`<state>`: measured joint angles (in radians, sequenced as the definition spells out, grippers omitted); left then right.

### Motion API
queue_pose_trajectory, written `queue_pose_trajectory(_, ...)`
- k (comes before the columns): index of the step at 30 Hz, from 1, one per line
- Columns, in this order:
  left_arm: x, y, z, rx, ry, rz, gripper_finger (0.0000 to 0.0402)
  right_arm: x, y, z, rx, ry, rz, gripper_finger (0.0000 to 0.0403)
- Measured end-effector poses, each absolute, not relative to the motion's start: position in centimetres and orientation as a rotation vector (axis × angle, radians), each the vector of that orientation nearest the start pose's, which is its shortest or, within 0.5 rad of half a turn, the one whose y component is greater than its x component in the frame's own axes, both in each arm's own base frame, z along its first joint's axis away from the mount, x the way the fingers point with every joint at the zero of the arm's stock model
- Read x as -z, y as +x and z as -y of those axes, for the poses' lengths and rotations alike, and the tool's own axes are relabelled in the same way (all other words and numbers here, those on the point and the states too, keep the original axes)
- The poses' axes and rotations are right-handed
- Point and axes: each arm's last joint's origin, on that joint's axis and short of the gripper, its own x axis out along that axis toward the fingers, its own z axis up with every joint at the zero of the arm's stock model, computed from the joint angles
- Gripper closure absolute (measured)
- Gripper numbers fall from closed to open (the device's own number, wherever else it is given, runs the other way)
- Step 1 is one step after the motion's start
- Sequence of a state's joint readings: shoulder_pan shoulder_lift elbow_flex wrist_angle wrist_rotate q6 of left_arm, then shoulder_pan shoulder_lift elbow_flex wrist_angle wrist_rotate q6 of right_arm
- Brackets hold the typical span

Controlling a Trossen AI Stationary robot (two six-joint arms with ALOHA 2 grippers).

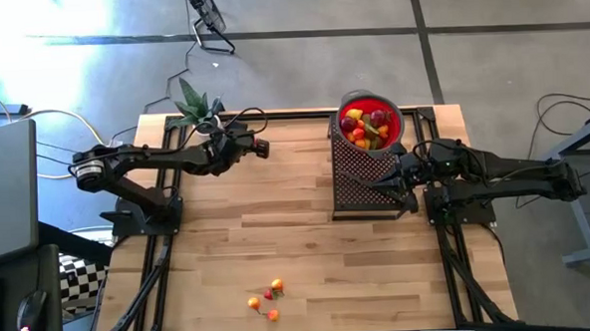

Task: Pick & Place Fruit
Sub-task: Put the strawberry into the strainer bowl on the shelf

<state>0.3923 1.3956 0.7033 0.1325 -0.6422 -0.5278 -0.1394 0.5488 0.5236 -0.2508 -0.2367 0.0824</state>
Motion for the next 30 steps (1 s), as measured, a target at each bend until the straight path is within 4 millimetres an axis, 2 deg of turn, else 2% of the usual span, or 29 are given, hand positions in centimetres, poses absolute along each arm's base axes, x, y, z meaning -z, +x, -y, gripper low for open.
queue_pose_trajectory(4, -20.7, 25.0, -12.7, -1.090, -0.333, -0.328, 0.0401, -26.9, 13.3, 1.2, -0.086, 0.133, -0.275, 0.0398)
queue_pose_trajectory(9, -20.9, 25.2, -13.7, -0.659, -0.109, -0.478, 0.0401, -26.9, 13.3, 1.2, -0.084, 0.133, -0.275, 0.0398)
queue_pose_trajectory(12, -21.6, 25.3, -14.2, -0.515, 0.010, -0.522, 0.0401, -26.9, 13.3, 1.2, -0.083, 0.133, -0.275, 0.0398)
queue_pose_trajectory(16, -22.9, 24.9, -15.2, -0.428, 0.123, -0.701, 0.0402, -26.9, 13.3, 1.2, -0.083, 0.133, -0.275, 0.0398)
queue_pose_trajectory(21, -24.3, 24.0, -16.1, -0.398, 0.078, -0.923, 0.0401, -27.0, 13.3, 1.4, -0.016, 0.140, -0.265, 0.0398)
queue_pose_trajectory(25, -25.1, 24.2, -16.7, -0.383, 0.135, -0.930, 0.0402, -26.9, 13.3, 1.5, 0.023, 0.144, -0.265, 0.0398)
queue_pose_trajectory(30, -23.8, 25.0, -17.2, -0.307, 0.226, -0.985, 0.0402, -26.9, 13.4, 1.5, 0.022, 0.145, -0.269, 0.0398)
